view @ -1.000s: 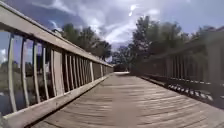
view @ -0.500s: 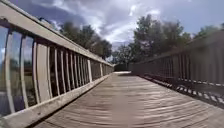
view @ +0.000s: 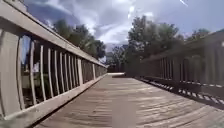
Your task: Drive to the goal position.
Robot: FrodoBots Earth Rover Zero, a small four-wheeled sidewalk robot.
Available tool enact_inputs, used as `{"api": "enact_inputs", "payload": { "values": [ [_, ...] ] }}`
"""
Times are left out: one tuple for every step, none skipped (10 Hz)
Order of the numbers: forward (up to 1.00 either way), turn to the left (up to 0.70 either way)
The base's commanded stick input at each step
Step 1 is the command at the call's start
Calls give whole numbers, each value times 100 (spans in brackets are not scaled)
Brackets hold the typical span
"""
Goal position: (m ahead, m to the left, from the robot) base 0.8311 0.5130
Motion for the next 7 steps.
{"api": "enact_inputs", "payload": {
  "values": [
    [70,0],
    [70,0],
    [70,-7],
    [70,-29],
    [70,-4],
    [70,0],
    [70,0]
  ]
}}
